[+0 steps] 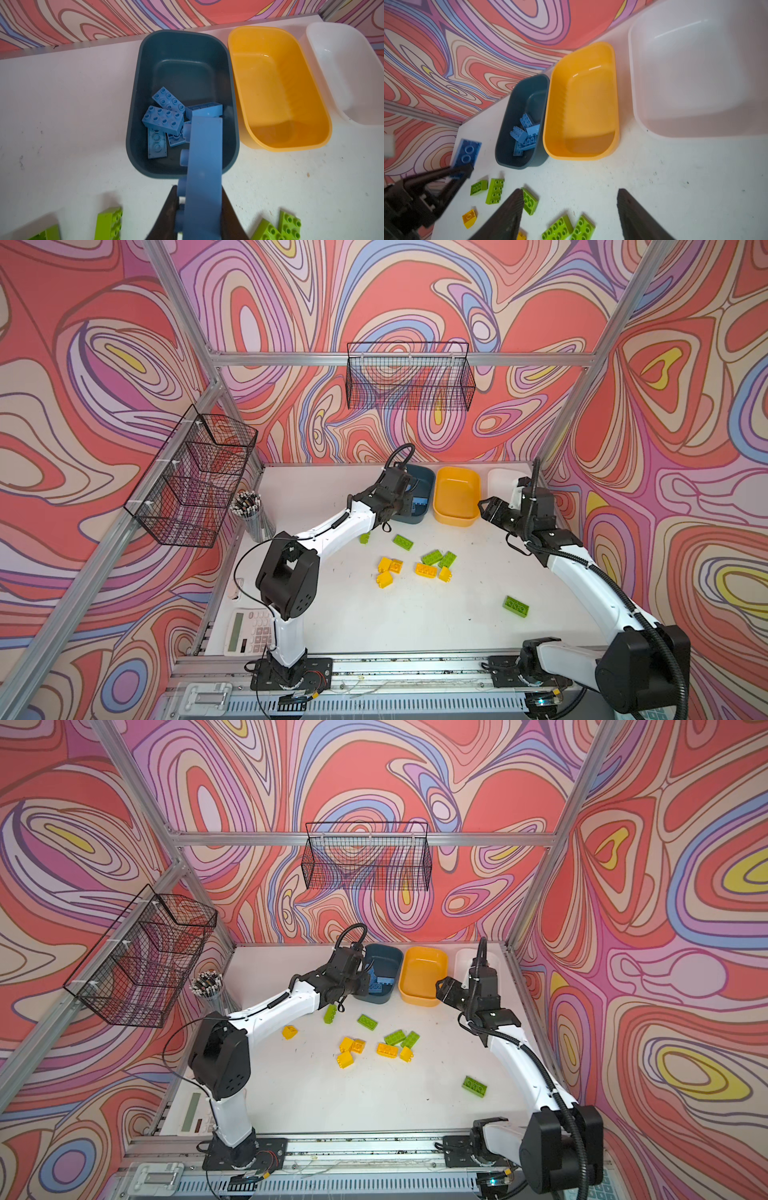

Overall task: Sort the legos into containers by color
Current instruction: 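Carry the blue brick with the left gripper into the teal bin and release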

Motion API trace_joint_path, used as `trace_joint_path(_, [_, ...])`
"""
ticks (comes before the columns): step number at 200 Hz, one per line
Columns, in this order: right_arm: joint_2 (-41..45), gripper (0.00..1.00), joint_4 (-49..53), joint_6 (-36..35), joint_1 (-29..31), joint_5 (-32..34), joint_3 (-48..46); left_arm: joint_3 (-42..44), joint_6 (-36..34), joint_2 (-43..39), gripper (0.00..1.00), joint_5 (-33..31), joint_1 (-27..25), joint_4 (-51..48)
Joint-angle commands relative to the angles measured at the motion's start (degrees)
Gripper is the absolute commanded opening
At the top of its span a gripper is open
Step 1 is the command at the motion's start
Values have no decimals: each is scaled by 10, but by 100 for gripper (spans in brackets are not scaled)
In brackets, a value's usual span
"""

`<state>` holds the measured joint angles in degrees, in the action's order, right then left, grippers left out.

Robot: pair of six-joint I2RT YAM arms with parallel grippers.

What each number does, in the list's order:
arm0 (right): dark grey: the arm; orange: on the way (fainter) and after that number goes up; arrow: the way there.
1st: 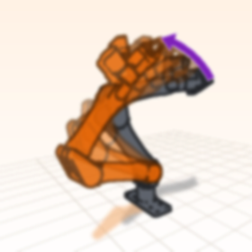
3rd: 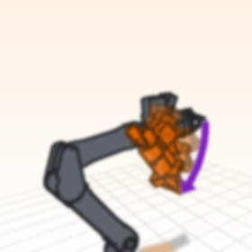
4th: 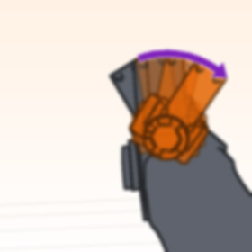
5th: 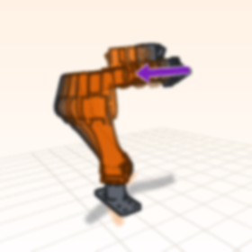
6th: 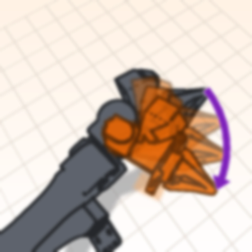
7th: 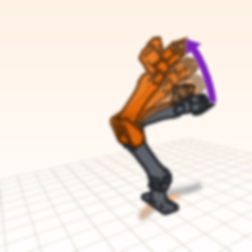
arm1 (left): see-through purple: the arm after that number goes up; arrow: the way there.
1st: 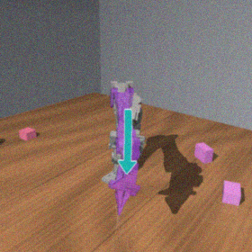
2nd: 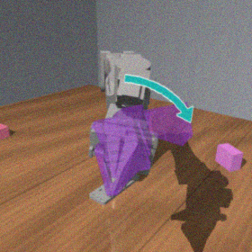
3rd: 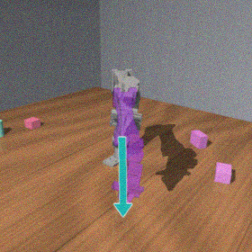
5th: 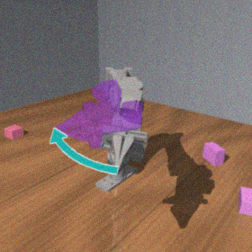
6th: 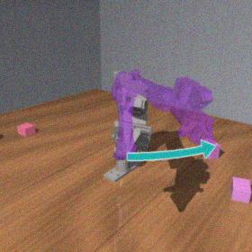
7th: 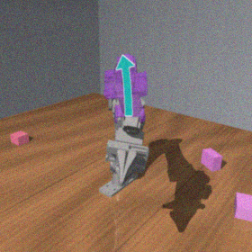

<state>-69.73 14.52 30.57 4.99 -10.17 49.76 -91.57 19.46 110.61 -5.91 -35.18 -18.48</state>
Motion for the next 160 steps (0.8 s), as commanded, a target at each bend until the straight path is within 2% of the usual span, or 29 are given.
trace_joint_path(1, [7,75,-30,-3,8,-19,-31,-57,-22,52,23,33,11,-55])
trace_joint_path(42, [22,75,-23,-23,13,-16,-63,-168,-34,137,29,42,19,-104])
trace_joint_path(58, [29,75,-19,-27,15,-14,-69,-193,-34,153,37,49,20,-112])
trace_joint_path(74, [33,75,-14,-29,18,-11,-71,-208,-36,159,54,53,20,-115])
trace_joint_path(88, [35,75,-6,-33,29,6,-71,-217,-39,160,60,53,20,-119])
trace_joint_path(127, [38,74,30,-41,88,84,-69,-207,-48,116,67,48,20,-124])
trace_joint_path(160, [54,74,72,-37,107,118,-66,-159,-53,18,69,49,20,-131])
